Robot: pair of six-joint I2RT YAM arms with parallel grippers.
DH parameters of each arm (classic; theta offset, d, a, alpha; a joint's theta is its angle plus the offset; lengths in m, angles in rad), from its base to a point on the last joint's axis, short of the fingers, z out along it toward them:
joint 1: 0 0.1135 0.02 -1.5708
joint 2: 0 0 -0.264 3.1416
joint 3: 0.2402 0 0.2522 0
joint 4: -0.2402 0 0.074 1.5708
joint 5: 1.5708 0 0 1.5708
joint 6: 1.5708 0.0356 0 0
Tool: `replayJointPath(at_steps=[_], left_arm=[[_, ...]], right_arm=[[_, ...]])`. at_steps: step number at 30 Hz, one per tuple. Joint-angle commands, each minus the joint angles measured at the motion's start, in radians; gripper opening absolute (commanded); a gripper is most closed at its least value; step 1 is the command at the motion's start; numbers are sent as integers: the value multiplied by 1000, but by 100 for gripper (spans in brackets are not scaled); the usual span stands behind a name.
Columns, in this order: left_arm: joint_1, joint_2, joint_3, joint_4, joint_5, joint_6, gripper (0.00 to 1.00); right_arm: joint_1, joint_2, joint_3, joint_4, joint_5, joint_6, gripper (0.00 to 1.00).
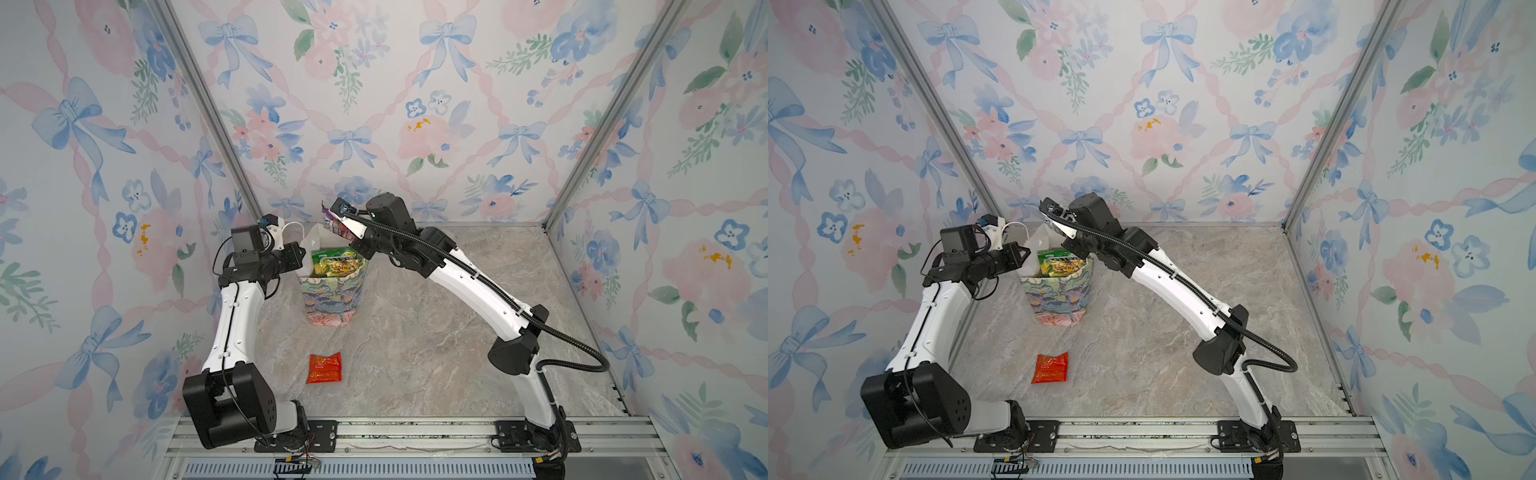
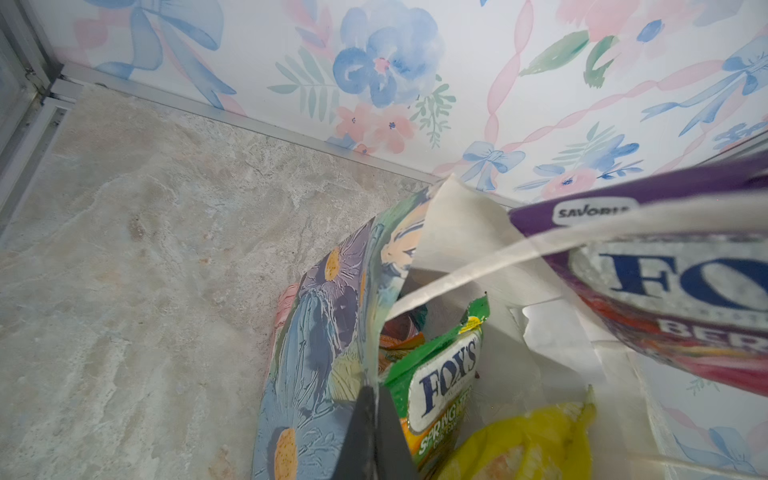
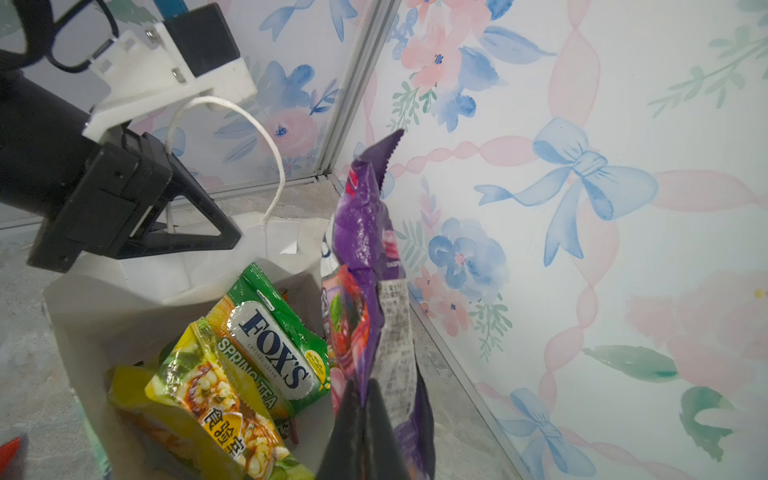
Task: Place the snacks into the paper bag
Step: 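Lift the purple packet with the right gripper and carry it over the bag, then lower the purple packet into the bag and open the right gripper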
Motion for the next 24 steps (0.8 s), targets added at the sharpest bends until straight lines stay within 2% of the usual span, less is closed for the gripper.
replayJointPath(at_steps=[1, 4, 6, 7, 11, 14, 17, 24], left_arm=[[11, 7, -12, -7, 7, -10, 0], [11, 7, -12, -8, 8, -11, 0], [12, 7, -11, -8, 9, -11, 0], [12, 7, -11, -8, 9, -11, 0], [13, 7, -12, -8, 9, -11, 0], [13, 8, -10, -8, 10, -11, 0], [13, 9, -11, -8, 10, -11, 0], [14, 9, -10, -7, 12, -11, 0]], right_arm=[[25, 13, -2, -14, 40, -45, 0], [34, 18, -10, -16, 47, -58, 0], [39, 24, -16, -10, 60, -62, 6], [40, 25, -19, -7, 68, -63, 10], [42, 26, -27, 6, 85, -54, 42], [43, 27, -26, 15, 85, -47, 54], [43, 30, -26, 16, 87, -39, 57], [42, 34, -32, 0, 70, -25, 58]])
